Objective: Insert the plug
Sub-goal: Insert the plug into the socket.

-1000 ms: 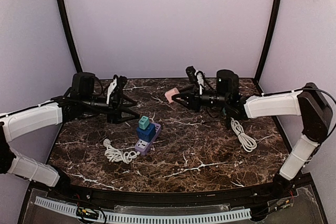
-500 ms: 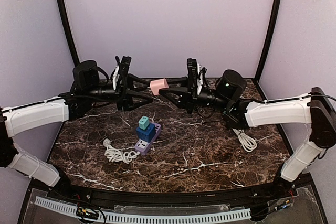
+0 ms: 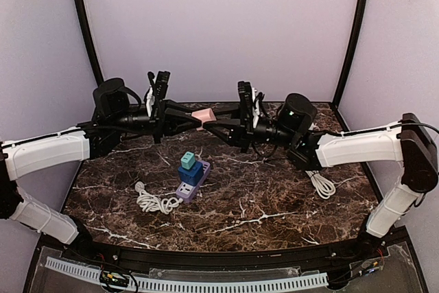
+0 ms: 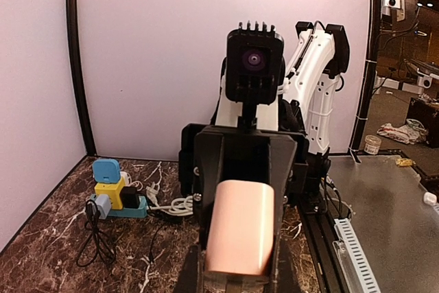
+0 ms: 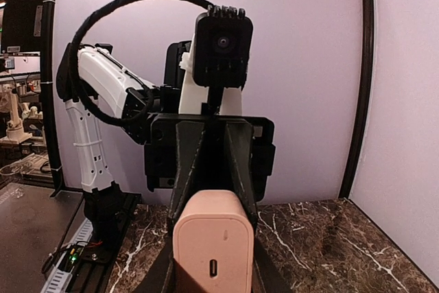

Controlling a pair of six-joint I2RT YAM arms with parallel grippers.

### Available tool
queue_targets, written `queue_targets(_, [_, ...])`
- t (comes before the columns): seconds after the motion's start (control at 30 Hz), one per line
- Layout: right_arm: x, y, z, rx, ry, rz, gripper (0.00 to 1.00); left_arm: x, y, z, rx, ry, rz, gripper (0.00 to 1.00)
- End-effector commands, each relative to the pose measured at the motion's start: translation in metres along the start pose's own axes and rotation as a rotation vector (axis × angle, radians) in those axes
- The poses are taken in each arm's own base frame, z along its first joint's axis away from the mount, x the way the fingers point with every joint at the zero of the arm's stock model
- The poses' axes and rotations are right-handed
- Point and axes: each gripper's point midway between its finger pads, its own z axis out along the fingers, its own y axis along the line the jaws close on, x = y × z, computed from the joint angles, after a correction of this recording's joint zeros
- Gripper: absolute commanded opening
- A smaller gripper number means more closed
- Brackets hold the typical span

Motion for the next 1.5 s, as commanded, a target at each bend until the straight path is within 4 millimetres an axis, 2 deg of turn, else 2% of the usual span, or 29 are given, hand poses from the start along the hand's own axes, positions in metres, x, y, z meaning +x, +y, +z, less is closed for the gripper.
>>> queue_targets(0.0, [-0.006,0.007,0.006,-0.041,-0.006,-0.028,0.06,-0.005,-0.010,-0.002,0.025,-0.014,0.031,0.01])
queue_targets(0.1, [0.004,0.008,0.006,-0.049,0.083,-0.047,0.46,0.002,-0.010,-0.004,0.014,0.010,0.066,0.01])
queue_targets(0.13, [0.007,0.007,0.004,-0.040,0.125,-0.075,0.52,0.007,-0.010,-0.005,0.012,0.028,0.063,0.01])
queue_targets(0.2, [0.019,0.003,0.000,-0.016,0.220,-0.078,0.59,0.014,-0.011,-0.006,0.010,0.054,0.086,0.01])
queue_targets(0.27, [0.032,0.001,-0.006,0.001,0.310,-0.064,0.60,0.021,-0.012,-0.008,0.011,0.080,0.117,0.01])
queue_targets(0.37, [0.040,-0.001,-0.010,0.013,0.382,-0.058,0.55,0.031,-0.011,-0.010,0.002,0.119,0.190,0.01])
queue_targets(0.53, [0.047,-0.004,-0.008,0.005,0.429,-0.052,0.39,0.040,-0.008,-0.010,-0.008,0.157,0.244,0.01])
queue_targets(0.6, [0.047,-0.004,-0.006,-0.001,0.430,-0.051,0.32,0.042,-0.008,-0.010,-0.003,0.166,0.246,0.01])
queue_targets(0.73, [0.042,-0.001,0.000,-0.025,0.404,-0.057,0.27,0.056,-0.008,-0.011,0.003,0.222,0.228,0.01])
queue_targets(0.8, [0.041,-0.001,0.002,-0.034,0.389,-0.056,0.16,0.065,-0.009,-0.012,0.013,0.250,0.234,0.01])
queue_targets(0.87, [0.043,0.000,0.004,-0.047,0.384,-0.045,0.00,0.072,-0.009,-0.013,0.018,0.269,0.240,0.01])
queue_targets(0.93, [0.047,0.000,0.005,-0.047,0.388,-0.030,0.00,0.077,-0.008,-0.013,0.015,0.283,0.242,0.01])
queue_targets(0.97, [0.049,-0.002,0.004,-0.036,0.388,-0.026,0.00,0.079,-0.004,-0.015,-0.010,0.294,0.238,0.10])
queue_targets(1.0, [0.052,-0.004,0.001,-0.021,0.389,-0.019,0.00,0.080,-0.001,-0.016,-0.026,0.301,0.236,0.28])
queue_targets(1.03, [0.056,-0.007,-0.002,-0.004,0.391,-0.008,0.00,0.078,0.002,-0.017,-0.044,0.310,0.256,0.62])
queue_targets(1.1, [0.065,-0.017,-0.012,0.035,0.398,0.026,0.00,0.078,0.008,-0.024,-0.053,0.342,0.282,0.85])
queue_targets(1.13, [0.069,-0.021,-0.017,0.051,0.403,0.047,0.00,0.089,0.011,-0.034,-0.053,0.393,0.245,0.87])
queue_targets(1.17, [0.073,-0.025,-0.022,0.060,0.406,0.057,0.00,0.084,0.015,-0.037,-0.035,0.404,0.295,0.90])
queue_targets(1.2, [0.078,-0.026,-0.028,0.064,0.410,0.064,0.00,0.100,0.016,-0.052,-0.023,0.478,0.235,0.91])
queue_targets(1.23, [0.082,-0.028,-0.033,0.068,0.406,0.063,0.00,0.103,0.021,-0.056,0.015,0.510,0.303,0.91])
queue_targets(1.27, [0.090,-0.029,-0.040,0.069,0.414,0.067,0.00,0.120,0.018,-0.073,0.040,0.588,0.243,0.91])
queue_targets(1.3, [0.096,-0.029,-0.044,0.066,0.416,0.067,0.00,0.128,0.025,-0.076,0.070,0.630,0.291,0.90])
queue_targets(1.33, [0.102,-0.030,-0.048,0.063,0.418,0.067,0.00,0.141,0.022,-0.087,0.097,0.683,0.239,0.90])
queue_targets(1.43, [0.117,-0.030,-0.056,0.044,0.416,0.061,0.00,0.161,0.041,-0.088,0.162,0.733,0.217,0.89])
queue_targets(1.47, [0.121,-0.030,-0.058,0.039,0.408,0.052,0.00,0.159,0.048,-0.088,0.166,0.729,0.223,0.89])
